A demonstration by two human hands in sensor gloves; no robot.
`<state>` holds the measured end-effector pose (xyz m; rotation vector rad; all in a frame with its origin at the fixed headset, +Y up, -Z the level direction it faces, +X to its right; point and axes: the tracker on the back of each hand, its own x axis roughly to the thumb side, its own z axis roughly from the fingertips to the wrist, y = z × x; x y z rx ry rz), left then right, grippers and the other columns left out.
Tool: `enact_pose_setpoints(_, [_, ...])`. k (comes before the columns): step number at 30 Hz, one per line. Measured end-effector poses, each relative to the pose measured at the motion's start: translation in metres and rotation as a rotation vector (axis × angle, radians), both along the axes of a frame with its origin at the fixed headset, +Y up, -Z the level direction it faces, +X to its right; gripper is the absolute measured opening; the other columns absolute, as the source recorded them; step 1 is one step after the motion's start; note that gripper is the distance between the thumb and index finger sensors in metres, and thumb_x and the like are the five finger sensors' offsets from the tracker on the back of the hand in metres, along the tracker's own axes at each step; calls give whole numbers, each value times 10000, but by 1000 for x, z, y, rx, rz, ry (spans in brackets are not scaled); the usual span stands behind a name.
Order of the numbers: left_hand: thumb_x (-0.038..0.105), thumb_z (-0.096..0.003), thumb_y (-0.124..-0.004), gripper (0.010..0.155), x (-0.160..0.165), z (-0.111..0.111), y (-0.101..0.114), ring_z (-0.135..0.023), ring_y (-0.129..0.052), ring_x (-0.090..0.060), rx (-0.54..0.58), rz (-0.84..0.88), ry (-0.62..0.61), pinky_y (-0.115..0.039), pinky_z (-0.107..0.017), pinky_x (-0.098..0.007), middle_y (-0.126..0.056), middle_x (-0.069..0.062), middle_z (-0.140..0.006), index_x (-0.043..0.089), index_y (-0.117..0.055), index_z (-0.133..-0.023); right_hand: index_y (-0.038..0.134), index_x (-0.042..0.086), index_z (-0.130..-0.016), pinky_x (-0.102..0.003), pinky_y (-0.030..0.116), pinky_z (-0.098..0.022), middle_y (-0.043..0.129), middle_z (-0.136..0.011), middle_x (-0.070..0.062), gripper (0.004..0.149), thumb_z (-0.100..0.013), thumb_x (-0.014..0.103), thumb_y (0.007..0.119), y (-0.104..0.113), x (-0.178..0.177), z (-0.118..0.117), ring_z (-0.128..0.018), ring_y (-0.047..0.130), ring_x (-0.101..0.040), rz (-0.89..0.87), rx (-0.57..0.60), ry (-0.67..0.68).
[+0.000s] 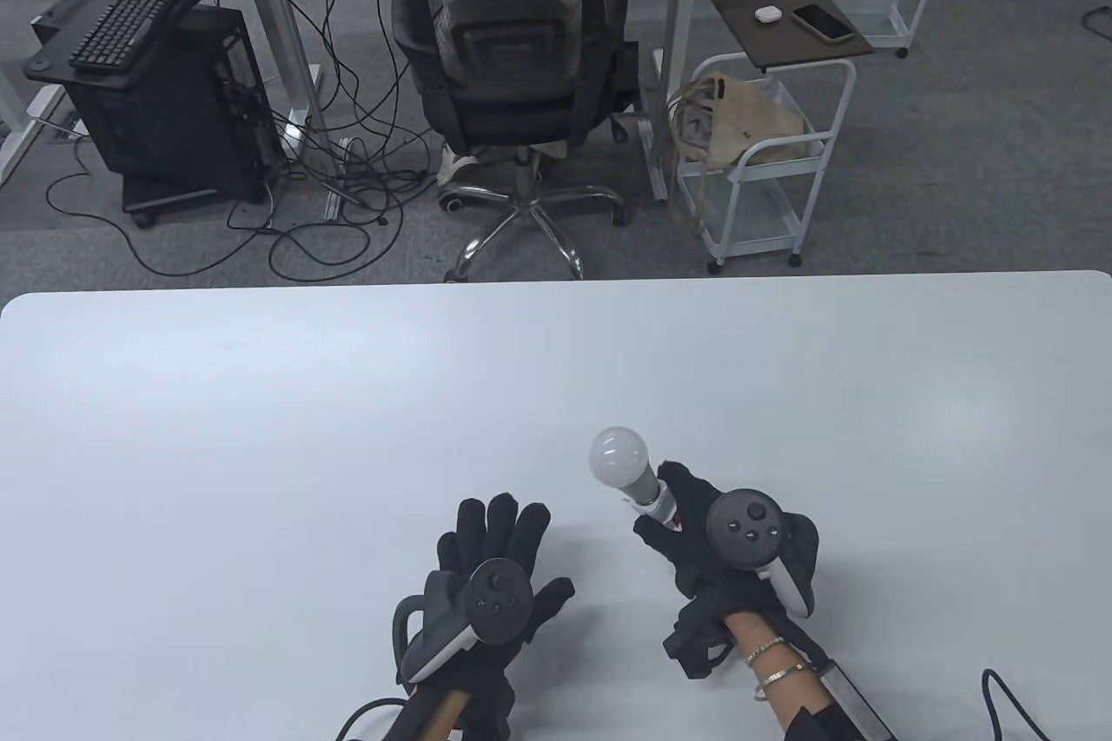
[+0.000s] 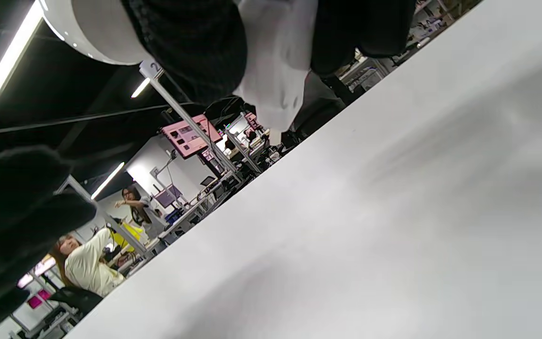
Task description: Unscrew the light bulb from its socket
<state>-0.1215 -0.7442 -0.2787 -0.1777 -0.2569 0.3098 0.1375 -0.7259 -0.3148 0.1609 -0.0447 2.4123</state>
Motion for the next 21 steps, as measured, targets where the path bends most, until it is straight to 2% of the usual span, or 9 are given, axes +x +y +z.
enact_pose_setpoints(4, [621,-613,-610,910,-4,0,3,-1099,25,-415,29,78,-7,-143,-822,-585,49,-116,-1269,364,128,-1079,506,113,-1080,-652,376,-708,673,-995,-236,681,-541,360,840,4,-9,21,-956,609,-472,120,36,43])
enact_pose_setpoints(9, [603,-595,-663,940,-3,1,9,-1135,-35,-425,-7,184,-68,-182,-837,-604,61,-83,-1268,400,121,-1073,538,101,-1079,-650,410,-709,699,-971,-236,679,-538,371,846,6,-21,38,-938,643,-466,318,50,91])
enact_pose_setpoints(13, [548,-602,-701,891,0,1,8,-1205,-262,-364,-41,244,-125,-362,-883,-566,-68,-44,-1300,426,30,-1096,552,105,-1081,-648,417,-714,711,-965,-234,677,-535,374,850,5,-31,46,-935,657,-460,369,51,144])
enact_pose_setpoints(15, [496,-616,-717,847,2,0,6,-1199,-469,-286,-33,259,-134,-491,-885,-498,-158,-35,-1299,414,-30,-1104,554,106,-1081,-645,424,-713,716,-963,-230,678,-535,378,849,2,-34,48,-933,663,-456,365,50,162])
enact_pose_setpoints(16, [476,-621,-721,824,1,0,5,-1185,-515,-270,-19,256,-121,-534,-881,-470,-180,-35,-1293,409,-60,-1109,559,105,-1079,-641,438,-714,726,-961,-223,678,-533,383,849,-1,-33,49,-931,678,-449,358,61,156])
enact_pose_setpoints(18, [446,-619,-740,781,-1,-1,5,-1149,-605,-258,25,256,-107,-587,-869,-436,-272,-42,-1286,412,-142,-1120,578,108,-1073,-635,464,-711,750,-951,-219,676,-524,386,858,-6,-31,49,-919,706,-441,331,70,165])
enact_pose_setpoints(21, [436,-601,-772,775,-4,-1,8,-1087,-692,-318,62,321,-112,-674,-838,-434,-354,-104,-1272,384,-213,-1135,602,107,-1068,-624,496,-710,775,-940,-215,674,-515,389,866,-3,-29,49,-906,738,-432,289,80,172])
